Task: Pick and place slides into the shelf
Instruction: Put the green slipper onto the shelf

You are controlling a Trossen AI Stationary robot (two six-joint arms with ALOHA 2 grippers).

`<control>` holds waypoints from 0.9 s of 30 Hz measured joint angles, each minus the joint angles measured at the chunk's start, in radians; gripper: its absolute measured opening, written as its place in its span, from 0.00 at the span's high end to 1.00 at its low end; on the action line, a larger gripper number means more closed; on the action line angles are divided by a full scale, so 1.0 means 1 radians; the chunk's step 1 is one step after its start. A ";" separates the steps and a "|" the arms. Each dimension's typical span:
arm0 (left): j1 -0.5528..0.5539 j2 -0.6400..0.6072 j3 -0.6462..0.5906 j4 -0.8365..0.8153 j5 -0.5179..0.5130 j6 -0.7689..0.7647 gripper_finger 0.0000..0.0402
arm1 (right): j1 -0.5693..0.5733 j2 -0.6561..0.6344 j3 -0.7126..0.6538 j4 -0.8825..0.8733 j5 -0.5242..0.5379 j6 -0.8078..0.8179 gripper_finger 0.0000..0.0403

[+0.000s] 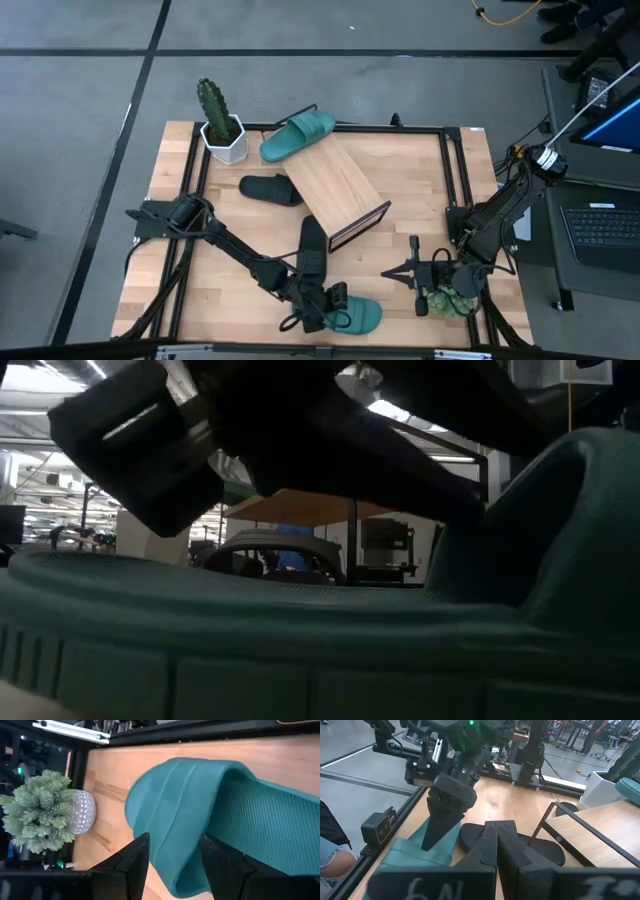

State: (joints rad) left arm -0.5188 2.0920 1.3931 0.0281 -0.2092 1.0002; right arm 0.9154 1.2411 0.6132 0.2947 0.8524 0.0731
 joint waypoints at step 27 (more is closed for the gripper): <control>-0.005 0.003 0.000 -0.018 0.000 -0.022 0.59 | 0.000 0.000 0.000 -0.032 0.000 0.012 0.99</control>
State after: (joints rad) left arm -0.5240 2.0945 1.3933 0.0097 -0.2094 0.9787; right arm 0.9154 1.2411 0.6128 0.2630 0.8524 0.0850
